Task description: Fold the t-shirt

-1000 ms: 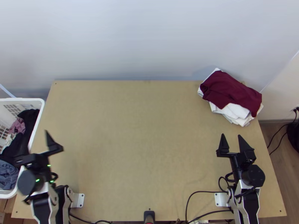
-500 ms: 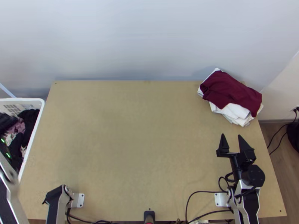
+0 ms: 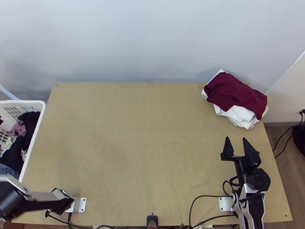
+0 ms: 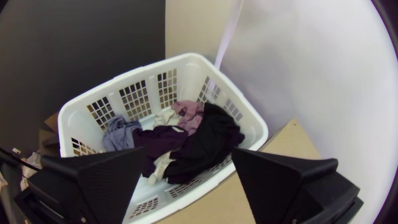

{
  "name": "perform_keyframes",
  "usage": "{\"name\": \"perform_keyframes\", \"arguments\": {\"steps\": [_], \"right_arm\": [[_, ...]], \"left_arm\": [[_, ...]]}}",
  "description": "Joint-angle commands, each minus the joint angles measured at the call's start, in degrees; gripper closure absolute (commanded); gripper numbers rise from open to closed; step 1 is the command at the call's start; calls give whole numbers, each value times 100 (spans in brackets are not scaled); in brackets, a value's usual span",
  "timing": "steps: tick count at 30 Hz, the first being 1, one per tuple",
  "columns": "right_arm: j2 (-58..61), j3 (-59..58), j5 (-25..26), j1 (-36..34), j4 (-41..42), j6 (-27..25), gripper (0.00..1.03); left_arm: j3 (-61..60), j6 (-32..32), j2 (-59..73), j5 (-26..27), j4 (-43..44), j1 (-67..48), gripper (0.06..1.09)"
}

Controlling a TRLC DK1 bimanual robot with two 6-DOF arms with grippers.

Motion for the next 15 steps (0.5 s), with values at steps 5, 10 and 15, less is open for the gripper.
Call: {"name": "perform_keyframes", "arguments": {"steps": [5,10,15], "right_arm": [[-30,-34,22,-26,-104,68,4],[-30,-34,22,-26,-104,68,4],[-30,-34,22,-26,-104,68,4]], "left_arm": [[675,802,1658,71,-71,467,11],[1238,1514,2748,159,-71,704,20],[1818,2085,3785,247,-98,862,20]]}}
